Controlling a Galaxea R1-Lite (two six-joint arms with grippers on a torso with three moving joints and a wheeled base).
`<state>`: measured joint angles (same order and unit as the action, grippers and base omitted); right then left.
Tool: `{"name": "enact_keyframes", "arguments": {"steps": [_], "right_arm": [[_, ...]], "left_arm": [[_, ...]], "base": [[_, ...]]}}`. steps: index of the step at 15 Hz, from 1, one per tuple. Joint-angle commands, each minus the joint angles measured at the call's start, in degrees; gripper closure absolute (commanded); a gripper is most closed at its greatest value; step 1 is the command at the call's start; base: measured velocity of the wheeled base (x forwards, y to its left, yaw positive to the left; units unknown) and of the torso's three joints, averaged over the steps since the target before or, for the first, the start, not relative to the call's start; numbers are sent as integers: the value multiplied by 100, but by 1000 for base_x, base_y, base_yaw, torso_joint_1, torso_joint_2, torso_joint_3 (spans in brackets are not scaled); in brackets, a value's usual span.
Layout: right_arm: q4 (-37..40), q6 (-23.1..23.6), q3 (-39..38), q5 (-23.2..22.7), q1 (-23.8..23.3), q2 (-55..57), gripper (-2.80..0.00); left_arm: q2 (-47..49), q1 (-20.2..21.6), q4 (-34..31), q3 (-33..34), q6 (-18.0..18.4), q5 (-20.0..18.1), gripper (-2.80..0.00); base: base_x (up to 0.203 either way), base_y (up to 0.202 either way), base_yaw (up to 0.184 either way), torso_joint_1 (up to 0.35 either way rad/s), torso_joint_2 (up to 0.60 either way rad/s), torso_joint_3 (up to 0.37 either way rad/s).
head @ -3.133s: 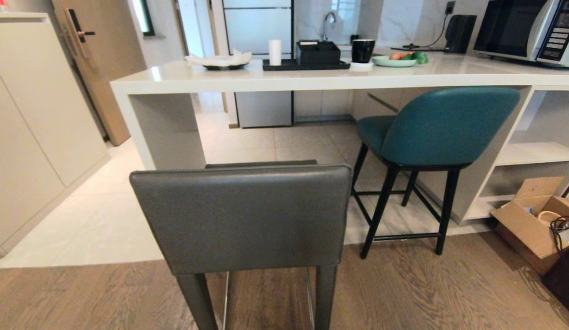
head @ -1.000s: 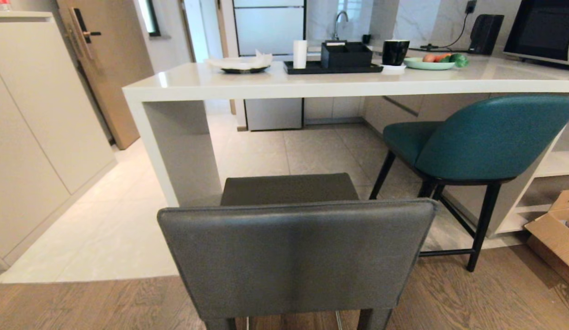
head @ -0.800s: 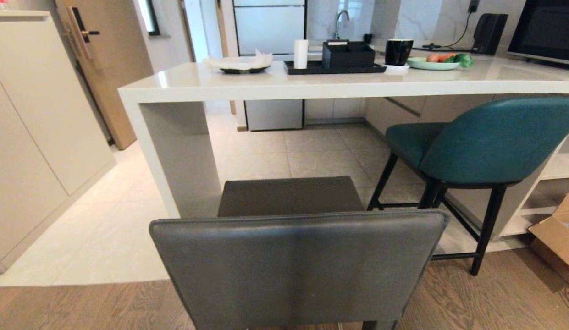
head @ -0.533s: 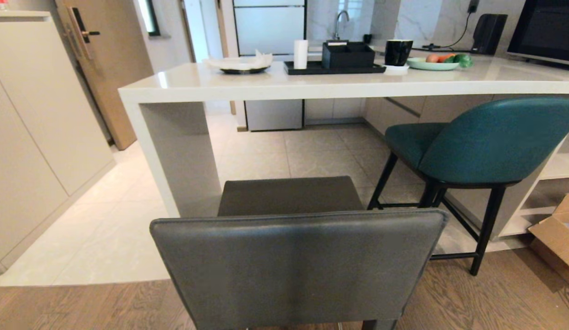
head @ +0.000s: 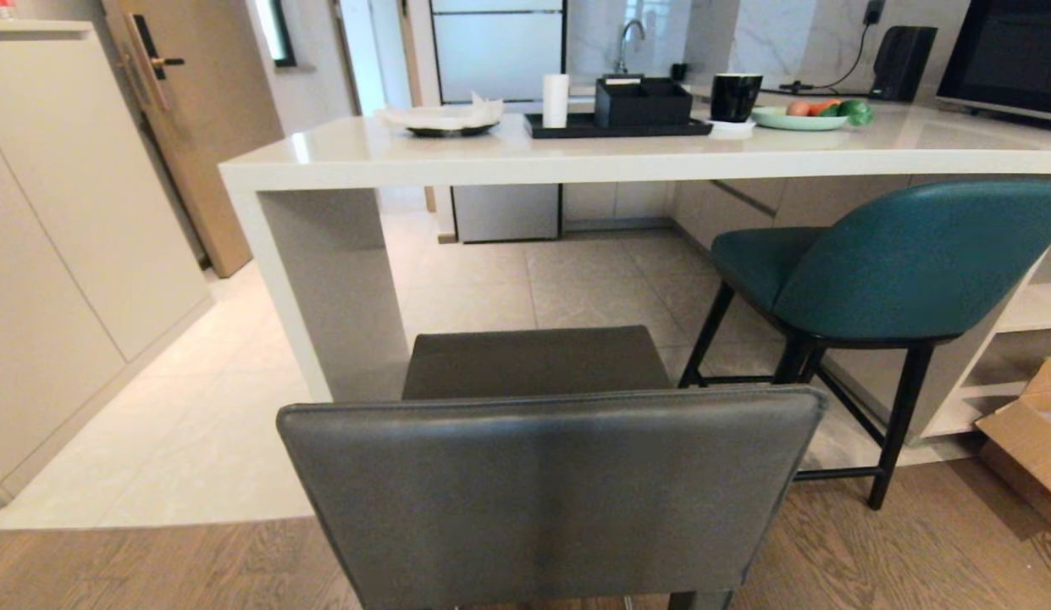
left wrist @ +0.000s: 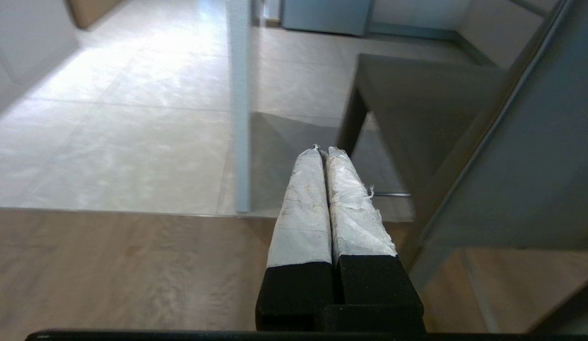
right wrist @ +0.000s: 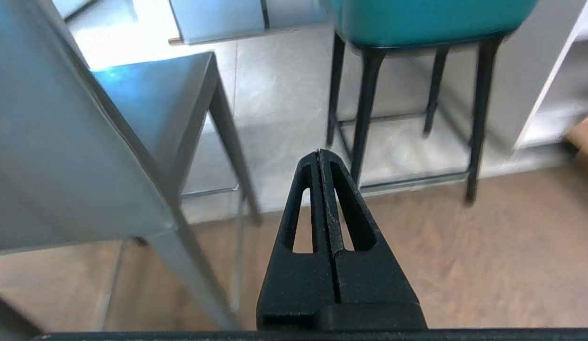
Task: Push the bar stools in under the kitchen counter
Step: Push the gray chair back under the dining table
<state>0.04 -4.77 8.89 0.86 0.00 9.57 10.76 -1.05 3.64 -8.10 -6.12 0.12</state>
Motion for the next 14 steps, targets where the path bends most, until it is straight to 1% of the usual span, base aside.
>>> {"name": "enact_keyframes", "arguments": {"steps": [1, 2, 4, 5, 6, 7, 8, 9, 10, 12, 14], "right_arm": [[-253, -80, 208, -17, 10, 1361, 0], [-611, -76, 211, -32, 14, 1894, 0], [-1618, -61, 232, -48, 17, 3117, 0], [-2241, -31, 238, -56, 37, 3791, 0], [-2897, 18, 237, -63, 123, 4425, 0], [-3498, 59, 233, -60, 317, 4928, 0], [-4014, 92, 234, -57, 732, 5320, 0], [-4311, 113, 246, -51, 1201, 5517, 0], [-4502, 130, 271, -41, 1549, 5670, 0], [-4669, 153, 445, 80, 2078, 5950, 0], [-4710, 152, 576, 375, 2420, 6200, 0]], "left_arm": [[1354, -117, 757, -131, -54, -4, 0], [1960, -180, 1364, -119, -70, -18, 0], [3047, -326, 2579, -40, -79, -117, 0], [3520, -447, 3136, 22, -53, -226, 0], [3944, -614, 3547, 75, -27, -326, 0], [4271, -816, 3857, 107, -15, -396, 0], [4583, -1030, 4192, 141, -5, -447, 0], [4863, -1181, 4473, 187, 3, -479, 0], [5143, -1278, 4704, 239, 15, -494, 0], [5789, -1374, 5384, 419, 49, -507, 0], [6418, -1456, 6233, 734, 106, -511, 0]], "base": [[0, 0, 0, 0, 0, 0], [0, 0, 0, 0, 0, 0], [0, 0, 0, 0, 0, 0], [0, 0, 0, 0, 0, 0], [0, 0, 0, 0, 0, 0], [0, 0, 0, 0, 0, 0], [0, 0, 0, 0, 0, 0], [0, 0, 0, 0, 0, 0], [0, 0, 0, 0, 0, 0], [0, 0, 0, 0, 0, 0], [0, 0, 0, 0, 0, 0]]}}
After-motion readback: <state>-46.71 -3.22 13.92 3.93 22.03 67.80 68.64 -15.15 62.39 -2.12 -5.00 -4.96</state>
